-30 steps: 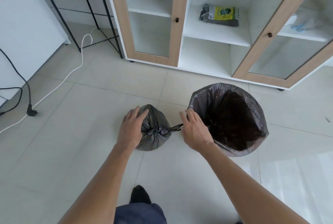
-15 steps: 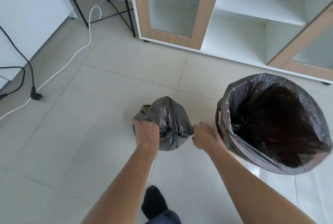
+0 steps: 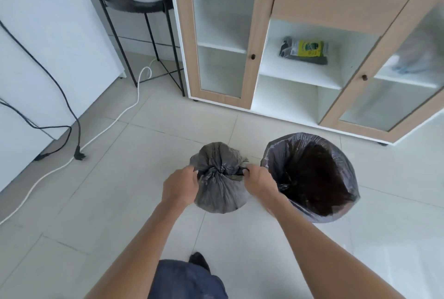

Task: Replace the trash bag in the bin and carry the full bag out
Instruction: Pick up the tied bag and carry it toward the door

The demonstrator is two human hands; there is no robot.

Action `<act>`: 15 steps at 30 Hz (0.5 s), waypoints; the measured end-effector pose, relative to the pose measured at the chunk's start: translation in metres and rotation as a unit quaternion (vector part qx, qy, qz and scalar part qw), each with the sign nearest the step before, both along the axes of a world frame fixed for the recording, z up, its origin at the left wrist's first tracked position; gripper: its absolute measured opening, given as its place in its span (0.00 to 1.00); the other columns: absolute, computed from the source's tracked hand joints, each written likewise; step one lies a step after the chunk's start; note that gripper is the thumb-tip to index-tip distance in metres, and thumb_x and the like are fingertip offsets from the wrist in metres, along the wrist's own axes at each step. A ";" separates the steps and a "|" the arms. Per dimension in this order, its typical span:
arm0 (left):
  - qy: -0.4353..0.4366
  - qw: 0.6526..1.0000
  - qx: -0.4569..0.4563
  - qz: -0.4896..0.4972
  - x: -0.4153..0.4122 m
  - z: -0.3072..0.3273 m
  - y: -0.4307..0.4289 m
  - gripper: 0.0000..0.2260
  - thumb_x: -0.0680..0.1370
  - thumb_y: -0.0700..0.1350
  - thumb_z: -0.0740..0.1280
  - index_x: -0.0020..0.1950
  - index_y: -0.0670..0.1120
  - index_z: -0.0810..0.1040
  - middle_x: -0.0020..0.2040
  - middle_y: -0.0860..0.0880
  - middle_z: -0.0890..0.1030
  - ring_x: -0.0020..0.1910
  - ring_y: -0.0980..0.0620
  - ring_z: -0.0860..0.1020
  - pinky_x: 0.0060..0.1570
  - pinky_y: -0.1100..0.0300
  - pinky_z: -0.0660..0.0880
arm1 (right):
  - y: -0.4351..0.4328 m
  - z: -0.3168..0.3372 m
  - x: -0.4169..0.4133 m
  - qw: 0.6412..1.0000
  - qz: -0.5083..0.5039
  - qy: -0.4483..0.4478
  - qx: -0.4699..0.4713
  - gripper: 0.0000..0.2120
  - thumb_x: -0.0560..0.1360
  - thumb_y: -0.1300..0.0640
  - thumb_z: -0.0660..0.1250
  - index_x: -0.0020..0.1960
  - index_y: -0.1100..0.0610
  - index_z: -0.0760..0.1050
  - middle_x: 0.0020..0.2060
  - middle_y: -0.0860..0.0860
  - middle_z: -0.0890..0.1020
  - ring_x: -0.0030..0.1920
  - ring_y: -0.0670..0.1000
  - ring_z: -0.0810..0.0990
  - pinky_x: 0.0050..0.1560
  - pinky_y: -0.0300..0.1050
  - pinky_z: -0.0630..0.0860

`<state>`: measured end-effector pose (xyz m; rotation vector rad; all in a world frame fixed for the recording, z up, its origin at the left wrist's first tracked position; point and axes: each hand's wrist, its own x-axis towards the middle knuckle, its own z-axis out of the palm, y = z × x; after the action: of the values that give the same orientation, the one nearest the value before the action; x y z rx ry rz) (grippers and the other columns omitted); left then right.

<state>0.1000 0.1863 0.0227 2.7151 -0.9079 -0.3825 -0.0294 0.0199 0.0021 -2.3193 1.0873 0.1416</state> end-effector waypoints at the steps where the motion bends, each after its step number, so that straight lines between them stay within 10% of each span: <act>1: -0.001 1.000 -0.013 0.005 -0.006 0.017 0.005 0.12 0.84 0.47 0.54 0.43 0.46 0.69 0.39 0.47 0.78 0.40 0.44 0.75 0.37 0.56 0.66 | 0.001 0.023 -0.012 1.000 -0.003 -0.016 -0.006 0.11 0.82 0.55 0.55 0.46 0.56 0.72 0.43 0.58 0.80 0.46 0.60 0.80 0.40 0.45 0.69; 15: -0.039 0.991 -0.106 -0.070 -0.155 0.182 -0.013 0.15 0.84 0.48 0.55 0.39 0.45 0.68 0.36 0.48 0.76 0.39 0.43 0.75 0.35 0.56 0.65 | -0.016 0.210 -0.219 0.986 -0.073 -0.111 -0.097 0.11 0.78 0.58 0.60 0.38 0.59 0.72 0.34 0.55 0.76 0.39 0.58 0.74 0.37 0.46 0.68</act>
<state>-0.0554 0.1730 0.2046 2.4965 -1.0968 -0.1942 -0.2485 0.0039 0.2123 -2.3442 1.1947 -0.2860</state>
